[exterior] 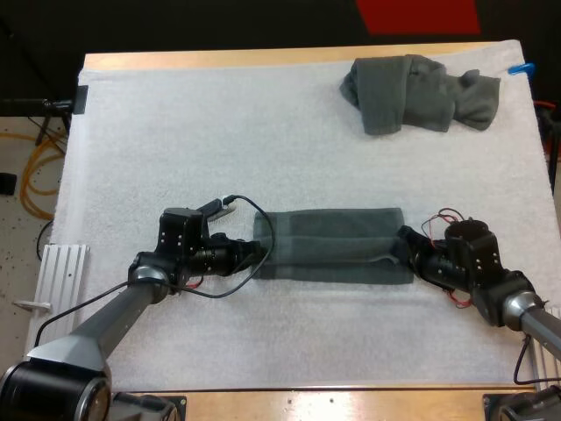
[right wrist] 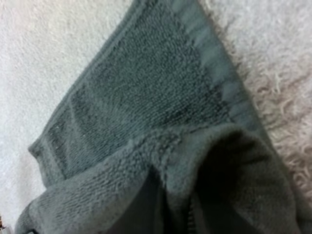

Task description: Pick towel from pile fold and stack

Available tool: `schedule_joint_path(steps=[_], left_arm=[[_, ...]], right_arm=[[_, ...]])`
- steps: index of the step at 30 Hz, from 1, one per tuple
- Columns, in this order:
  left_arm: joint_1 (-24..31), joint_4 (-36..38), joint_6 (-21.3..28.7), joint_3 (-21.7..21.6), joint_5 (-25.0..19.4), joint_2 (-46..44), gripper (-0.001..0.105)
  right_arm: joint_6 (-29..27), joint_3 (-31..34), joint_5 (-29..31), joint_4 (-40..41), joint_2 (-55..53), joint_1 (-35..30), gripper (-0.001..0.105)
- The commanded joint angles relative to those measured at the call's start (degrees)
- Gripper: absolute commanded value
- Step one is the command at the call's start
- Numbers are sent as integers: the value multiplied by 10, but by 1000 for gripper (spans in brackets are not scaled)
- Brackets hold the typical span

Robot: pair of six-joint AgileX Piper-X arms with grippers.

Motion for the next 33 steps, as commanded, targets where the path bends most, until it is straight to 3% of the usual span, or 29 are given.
schedule_joint_path(steps=[1,4,6,9,13,18,21,25,29,33], left_arm=[[0,-12,-2,-3,-11,-1,0],[0,-12,0,-3,-21,-1,5],[0,-19,3,-3,-22,-1,16],[0,-49,3,-3,-35,-1,31],[1,-104,-5,-5,-39,-1,40],[1,-123,0,-40,-39,-1,53],[1,-119,5,-63,-22,-7,60],[1,-104,35,-70,-25,-51,66],[1,-54,56,-70,-40,-128,75],[1,35,77,-70,-55,-208,76]], right_arm=[[0,-5,-5,-4,2,-3,4],[0,-8,-6,-11,9,-3,21],[-1,-8,-8,-40,10,-3,44],[-1,-8,-10,-98,10,-3,62],[-9,-10,-2,-171,10,-3,64],[-90,-34,27,-223,10,-3,64],[-132,-60,3,-217,10,-3,64],[-190,-101,0,-119,-11,-3,64],[-305,-158,39,60,-51,-3,64],[-356,-203,77,233,-96,-3,64]])
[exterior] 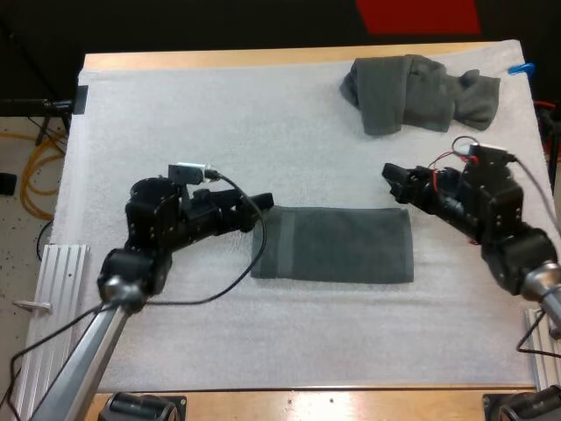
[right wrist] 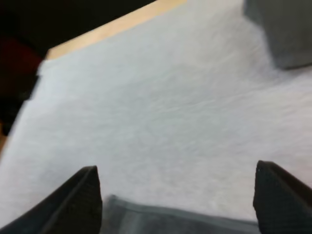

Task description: Pick towel from pile fold and stack

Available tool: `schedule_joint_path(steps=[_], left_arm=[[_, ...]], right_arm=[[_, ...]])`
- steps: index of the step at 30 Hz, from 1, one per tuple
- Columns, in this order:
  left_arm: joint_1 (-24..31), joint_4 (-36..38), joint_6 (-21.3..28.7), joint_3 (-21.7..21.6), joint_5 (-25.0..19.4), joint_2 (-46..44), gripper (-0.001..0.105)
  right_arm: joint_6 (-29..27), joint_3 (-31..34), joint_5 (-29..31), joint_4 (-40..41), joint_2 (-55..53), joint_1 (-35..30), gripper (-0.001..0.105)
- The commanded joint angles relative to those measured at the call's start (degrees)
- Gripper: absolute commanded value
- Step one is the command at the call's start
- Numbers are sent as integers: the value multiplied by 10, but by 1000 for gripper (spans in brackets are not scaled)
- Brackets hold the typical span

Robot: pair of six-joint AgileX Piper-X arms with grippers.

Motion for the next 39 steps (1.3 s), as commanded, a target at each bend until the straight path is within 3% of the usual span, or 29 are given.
schedule_joint_path(steps=[1,5,11,16,23,32,34,37,39], left_arm=[[0,40,15,-3,-18,-28,76],[0,163,66,-3,-81,-118,76],[0,314,108,-3,-123,-217,76],[0,337,112,-3,-140,-232,76],[0,346,112,-3,-140,-230,76],[0,364,117,-3,-140,-230,76],[0,367,122,-3,-140,-230,76],[0,367,123,-3,-140,-230,76],[0,367,123,-3,-140,-230,76]], right_arm=[[-23,-14,14,143,-17,-3,64],[-43,-34,44,286,-62,-3,64],[-43,-29,52,394,-78,-3,64],[-46,-8,42,337,-21,-3,64],[-46,-15,-5,239,143,-3,64],[-46,-56,-114,205,259,-3,64],[-44,-62,-140,205,269,-3,60],[-36,-63,-144,206,274,-3,44],[-36,-63,-121,211,274,-3,20]])
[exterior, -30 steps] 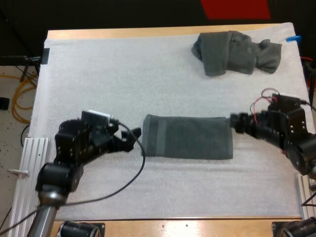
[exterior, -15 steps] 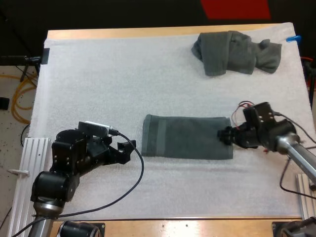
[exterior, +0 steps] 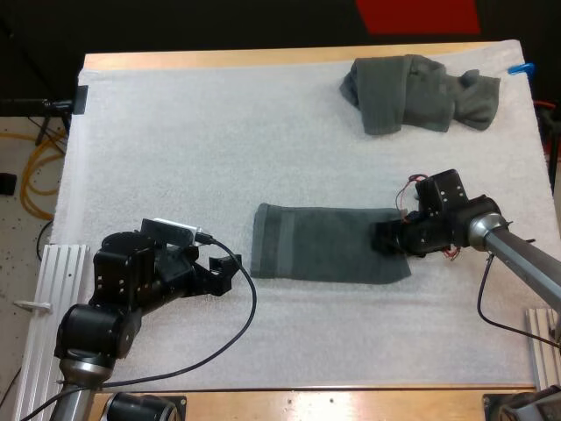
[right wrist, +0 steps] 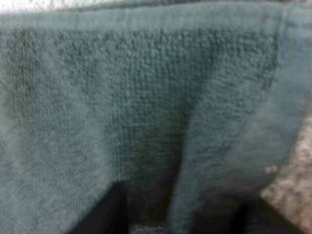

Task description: Pick towel from pile fold and stack

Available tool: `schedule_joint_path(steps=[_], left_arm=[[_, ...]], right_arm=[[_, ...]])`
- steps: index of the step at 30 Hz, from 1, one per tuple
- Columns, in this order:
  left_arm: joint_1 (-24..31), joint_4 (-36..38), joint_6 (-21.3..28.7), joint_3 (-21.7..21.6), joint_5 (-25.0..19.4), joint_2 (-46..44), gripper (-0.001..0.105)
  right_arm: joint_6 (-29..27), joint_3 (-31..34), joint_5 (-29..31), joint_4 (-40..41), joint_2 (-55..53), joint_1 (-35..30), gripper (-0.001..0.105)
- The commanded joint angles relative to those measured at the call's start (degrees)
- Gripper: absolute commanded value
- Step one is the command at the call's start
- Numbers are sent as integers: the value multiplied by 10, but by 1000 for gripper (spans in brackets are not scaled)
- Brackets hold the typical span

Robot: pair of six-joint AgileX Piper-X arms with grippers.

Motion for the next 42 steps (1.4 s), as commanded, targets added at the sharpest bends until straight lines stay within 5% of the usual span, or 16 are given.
schedule_joint_path(steps=[1,2,3,10,15,17,20,27,33,42], left_arm=[[0,1,2,-3,-5,0,76],[0,1,2,-3,-5,0,76],[0,1,2,-3,-5,0,76],[0,1,2,-3,-4,0,76],[0,1,2,-3,-4,0,76],[0,1,2,-3,0,0,76],[0,1,2,-3,5,0,76],[0,1,2,-3,8,0,76],[0,-1,2,-3,8,0,76],[0,-1,2,-3,8,0,76]], right_arm=[[-1,-1,6,6,-1,-1,15],[-3,-1,23,7,-3,-1,2],[-4,-1,41,10,-8,-1,1],[-95,-1,246,86,-77,-1,1],[-206,-1,474,152,-126,-1,1],[-219,-1,494,155,-137,-1,1],[-199,-5,462,155,-148,-1,1],[-32,-21,195,121,-139,0,1],[65,-21,55,65,-92,0,1],[120,-21,-24,-32,-56,46,1]])
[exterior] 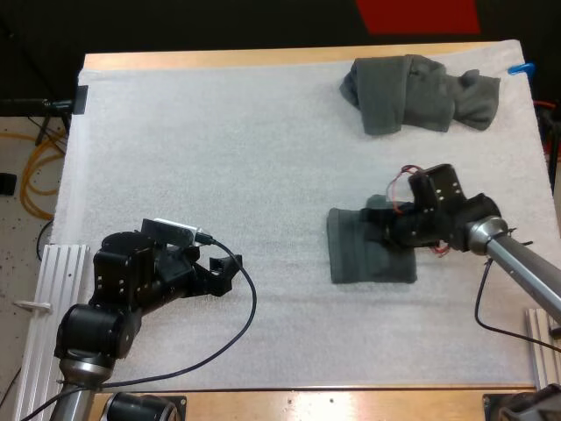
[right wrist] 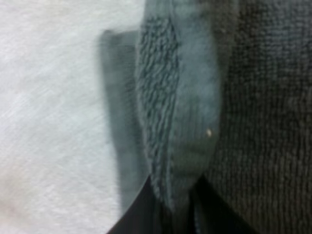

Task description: Pick towel from pile fold and stack

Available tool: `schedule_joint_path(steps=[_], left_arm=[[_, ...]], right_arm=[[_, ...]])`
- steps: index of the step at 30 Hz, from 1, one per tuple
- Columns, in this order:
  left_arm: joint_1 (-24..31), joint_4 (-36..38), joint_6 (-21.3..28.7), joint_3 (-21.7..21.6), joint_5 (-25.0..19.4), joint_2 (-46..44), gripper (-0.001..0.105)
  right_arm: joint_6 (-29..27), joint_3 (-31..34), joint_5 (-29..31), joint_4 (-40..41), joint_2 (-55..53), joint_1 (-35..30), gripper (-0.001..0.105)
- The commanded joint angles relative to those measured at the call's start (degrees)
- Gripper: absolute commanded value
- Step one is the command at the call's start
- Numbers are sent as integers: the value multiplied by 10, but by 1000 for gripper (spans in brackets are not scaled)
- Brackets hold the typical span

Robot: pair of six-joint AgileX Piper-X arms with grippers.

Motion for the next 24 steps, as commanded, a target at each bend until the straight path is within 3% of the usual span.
schedule_joint_path(steps=[1,4,7,10,12,14,19,22,24], left_arm=[[0,-1,2,-3,4,0,76],[0,-1,2,-3,4,0,76],[0,-1,2,-3,4,0,76],[0,-1,2,-3,4,0,76],[0,-1,2,-3,4,0,76],[0,-1,2,-3,4,0,76],[0,-1,19,-3,12,0,76],[-1,-6,24,-3,35,0,77],[-8,-29,16,-3,50,0,81]], right_arm=[[4,-6,-13,-19,-3,9,1],[8,-6,2,-40,-3,25,4],[9,-6,21,-41,-3,27,18],[8,-6,14,-39,-3,27,44],[8,-6,-24,-45,-3,27,65],[0,-6,-69,-58,-4,27,72],[-6,-6,-117,-62,-32,27,72],[-33,-6,-98,-41,-76,27,72],[-52,-6,-56,-14,-118,27,72]])
